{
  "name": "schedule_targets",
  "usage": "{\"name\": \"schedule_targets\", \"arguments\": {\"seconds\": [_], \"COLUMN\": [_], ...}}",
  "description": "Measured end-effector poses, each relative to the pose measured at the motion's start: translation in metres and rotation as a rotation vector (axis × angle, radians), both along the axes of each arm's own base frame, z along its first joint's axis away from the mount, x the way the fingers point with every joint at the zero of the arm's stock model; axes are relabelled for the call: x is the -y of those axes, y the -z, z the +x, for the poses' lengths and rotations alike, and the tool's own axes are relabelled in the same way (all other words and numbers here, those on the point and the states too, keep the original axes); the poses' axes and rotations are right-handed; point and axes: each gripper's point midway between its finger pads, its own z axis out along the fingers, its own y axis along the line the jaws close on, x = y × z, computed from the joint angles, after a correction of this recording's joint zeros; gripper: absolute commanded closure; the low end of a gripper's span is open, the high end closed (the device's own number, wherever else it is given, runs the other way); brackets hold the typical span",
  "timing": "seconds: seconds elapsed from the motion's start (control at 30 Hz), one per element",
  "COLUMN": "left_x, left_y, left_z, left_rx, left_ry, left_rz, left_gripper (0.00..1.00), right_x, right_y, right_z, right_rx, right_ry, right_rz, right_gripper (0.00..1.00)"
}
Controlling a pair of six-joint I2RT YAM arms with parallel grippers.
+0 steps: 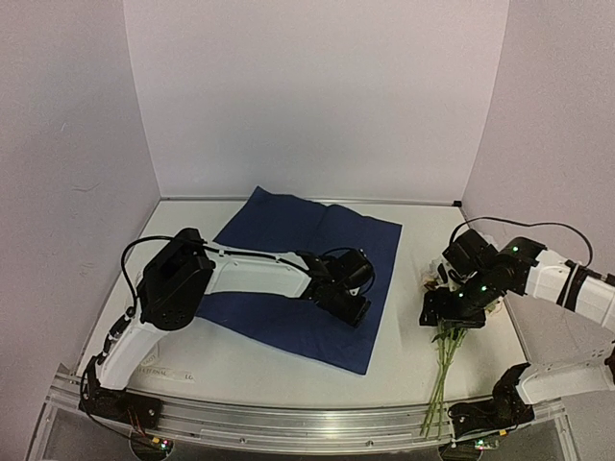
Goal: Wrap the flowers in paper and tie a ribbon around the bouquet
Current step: Adjust the flattened wrapping paper at the center of the board, then pick up the fake flower from the corner of the board.
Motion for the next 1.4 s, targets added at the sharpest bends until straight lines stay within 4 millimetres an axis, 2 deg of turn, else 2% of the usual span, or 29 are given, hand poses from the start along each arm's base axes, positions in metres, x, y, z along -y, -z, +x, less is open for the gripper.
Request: {"name": "schedule_targets", "arguments": {"seconds": [0.2, 0.47, 0.57, 0.73, 0.9, 1.03, 1.13, 1.27, 1.4], "left_x": [-0.010, -0.078, -0.093, -0.096, -0.095, -0.097, -0.103, -0.128, -0.175], "left_y": [0.007, 0.010, 0.010, 0.009, 0.008, 0.002, -0.013, -0.041, -0.053], "left_z": [-0.024, -0.082, -0.096, -0.104, -0.103, -0.094, -0.073, -0.022, 0.041], "left_rx": [0.070, 0.025, 0.001, -0.013, -0.004, 0.020, 0.057, 0.116, 0.153], "left_ry": [0.072, 0.209, 0.261, 0.324, 0.330, 0.272, 0.162, -0.048, -0.266], "left_rz": [0.060, 0.132, 0.141, 0.139, 0.140, 0.145, 0.128, 0.091, 0.087], "left_gripper": [0.39, 0.39, 0.39, 0.36, 0.28, 0.24, 0.22, 0.19, 0.15], "right_x": [0.011, 0.025, 0.034, 0.052, 0.057, 0.056, 0.055, 0.050, 0.042], "right_y": [0.006, 0.020, 0.026, 0.046, 0.066, 0.087, 0.100, 0.108, 0.109], "right_z": [-0.005, -0.015, -0.017, -0.027, -0.031, -0.032, -0.032, -0.026, -0.015], "right_rx": [-0.013, -0.050, -0.054, -0.098, -0.120, -0.136, -0.142, -0.119, -0.083], "right_ry": [0.013, 0.050, 0.091, 0.144, 0.188, 0.233, 0.260, 0.289, 0.308], "right_rz": [-0.041, -0.099, -0.135, -0.221, -0.244, -0.236, -0.226, -0.192, -0.154], "right_gripper": [0.18, 0.11, 0.09, 0.06, 0.07, 0.10, 0.16, 0.27, 0.41]}}
